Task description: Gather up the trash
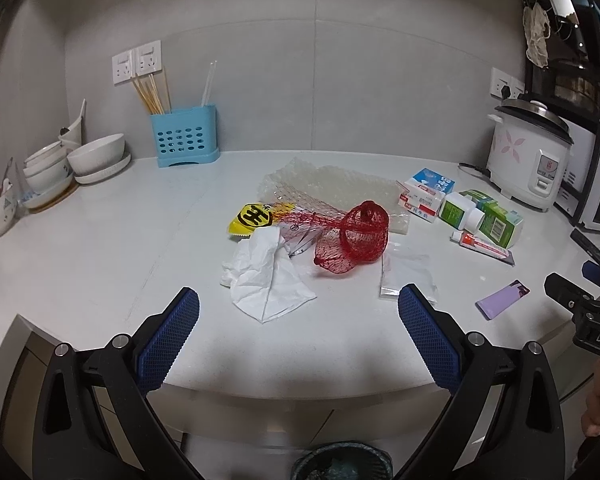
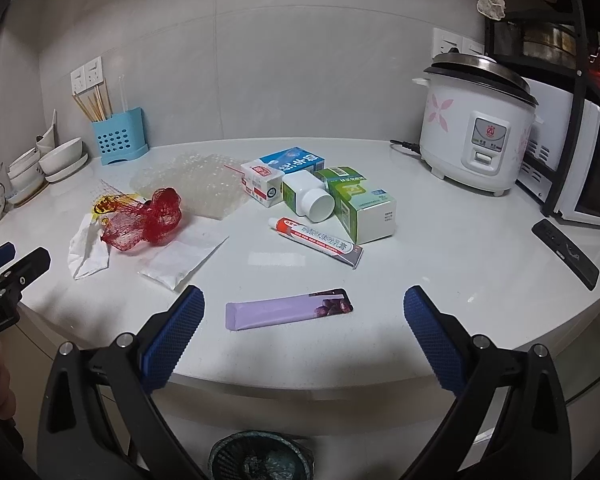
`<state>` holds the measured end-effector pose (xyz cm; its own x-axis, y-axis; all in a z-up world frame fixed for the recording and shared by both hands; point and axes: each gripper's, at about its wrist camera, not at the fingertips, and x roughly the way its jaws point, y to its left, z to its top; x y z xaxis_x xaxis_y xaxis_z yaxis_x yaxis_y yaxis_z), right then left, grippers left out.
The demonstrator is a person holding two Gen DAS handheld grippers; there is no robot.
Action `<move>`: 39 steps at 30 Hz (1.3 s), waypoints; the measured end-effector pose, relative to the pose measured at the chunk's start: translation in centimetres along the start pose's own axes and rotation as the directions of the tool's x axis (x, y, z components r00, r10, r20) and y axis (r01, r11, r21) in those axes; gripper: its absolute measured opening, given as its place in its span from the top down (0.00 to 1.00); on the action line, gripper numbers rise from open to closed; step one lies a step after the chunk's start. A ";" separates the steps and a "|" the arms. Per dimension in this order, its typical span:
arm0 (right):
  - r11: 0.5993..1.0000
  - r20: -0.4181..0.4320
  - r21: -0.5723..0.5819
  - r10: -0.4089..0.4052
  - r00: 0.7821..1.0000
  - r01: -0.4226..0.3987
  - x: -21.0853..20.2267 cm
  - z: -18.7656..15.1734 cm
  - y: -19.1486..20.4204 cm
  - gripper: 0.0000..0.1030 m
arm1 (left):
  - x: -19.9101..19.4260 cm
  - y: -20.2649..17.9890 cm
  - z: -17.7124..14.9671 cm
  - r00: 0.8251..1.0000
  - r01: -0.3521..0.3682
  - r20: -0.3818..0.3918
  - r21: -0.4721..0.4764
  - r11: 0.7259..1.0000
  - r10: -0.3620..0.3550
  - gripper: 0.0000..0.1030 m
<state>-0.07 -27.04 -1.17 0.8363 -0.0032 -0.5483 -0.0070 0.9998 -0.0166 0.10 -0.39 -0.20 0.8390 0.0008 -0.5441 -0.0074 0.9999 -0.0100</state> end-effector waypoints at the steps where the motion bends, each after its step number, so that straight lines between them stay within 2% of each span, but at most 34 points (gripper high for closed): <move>1: 1.000 -0.001 0.000 -0.002 1.000 0.002 0.0 0.0 0.0 0.07 | 0.1 0.1 0.0 1.000 0.003 -0.003 0.000 1.000 -0.003 0.06; 13: 1.000 -0.010 0.007 0.001 1.000 -0.001 0.4 0.1 0.1 0.07 | 0.3 0.7 0.0 1.000 -0.004 -0.007 -0.001 1.000 0.004 0.05; 22: 1.000 -0.008 0.006 0.000 1.000 0.001 0.2 0.3 0.3 0.07 | 0.2 0.9 0.0 0.999 0.020 -0.025 -0.003 1.000 -0.020 0.05; 27: 0.999 -0.006 0.030 0.022 1.000 -0.021 -0.2 0.3 0.0 0.07 | -0.1 0.9 -0.1 0.999 0.025 -0.026 -0.007 1.000 -0.026 0.05; 39: 1.000 0.017 0.008 0.017 1.000 -0.017 -1.2 0.3 0.1 0.07 | -0.8 0.5 -0.4 0.999 0.021 -0.026 -0.006 1.000 -0.021 0.05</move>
<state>-0.97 -26.94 -0.27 0.8451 0.0141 -0.5344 -0.0168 0.9999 -0.0001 -0.73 0.06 -0.10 0.8245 -0.0204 -0.5655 0.0069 0.9996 -0.0261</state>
